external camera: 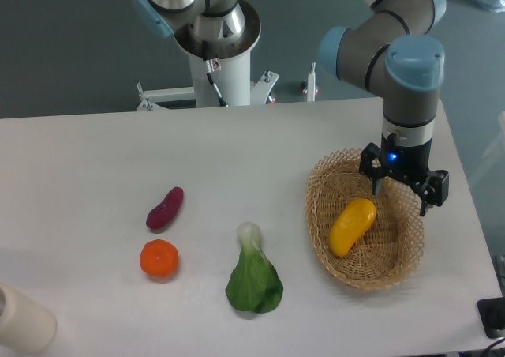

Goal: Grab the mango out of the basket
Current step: 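Lower the open gripper down over the yellow mango in the basket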

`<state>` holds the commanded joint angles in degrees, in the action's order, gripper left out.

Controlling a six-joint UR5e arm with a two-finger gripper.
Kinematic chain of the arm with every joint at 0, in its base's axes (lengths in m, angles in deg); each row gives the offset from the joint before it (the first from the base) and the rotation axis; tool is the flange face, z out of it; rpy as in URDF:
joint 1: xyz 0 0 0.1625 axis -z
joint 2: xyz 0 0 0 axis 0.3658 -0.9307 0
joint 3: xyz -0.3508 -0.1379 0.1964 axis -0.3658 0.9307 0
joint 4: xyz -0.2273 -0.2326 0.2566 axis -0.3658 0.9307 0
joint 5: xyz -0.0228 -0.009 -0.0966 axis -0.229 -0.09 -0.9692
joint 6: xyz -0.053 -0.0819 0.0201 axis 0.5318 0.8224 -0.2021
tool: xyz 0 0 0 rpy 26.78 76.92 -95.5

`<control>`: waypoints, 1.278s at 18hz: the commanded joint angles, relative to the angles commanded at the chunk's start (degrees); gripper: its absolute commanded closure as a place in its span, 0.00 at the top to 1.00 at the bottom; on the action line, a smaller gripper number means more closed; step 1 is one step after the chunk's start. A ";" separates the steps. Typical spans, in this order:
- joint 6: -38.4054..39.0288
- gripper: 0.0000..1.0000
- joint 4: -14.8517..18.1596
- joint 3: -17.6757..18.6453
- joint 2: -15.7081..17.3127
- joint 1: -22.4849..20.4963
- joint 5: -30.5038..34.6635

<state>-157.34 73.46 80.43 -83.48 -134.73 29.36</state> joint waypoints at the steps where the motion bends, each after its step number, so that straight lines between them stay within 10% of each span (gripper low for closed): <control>1: 0.09 1.00 -0.17 0.35 -0.09 0.00 0.00; 23: 1.49 1.00 -2.11 5.27 -4.92 2.11 2.46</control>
<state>-155.84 71.35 85.71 -88.41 -132.62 31.82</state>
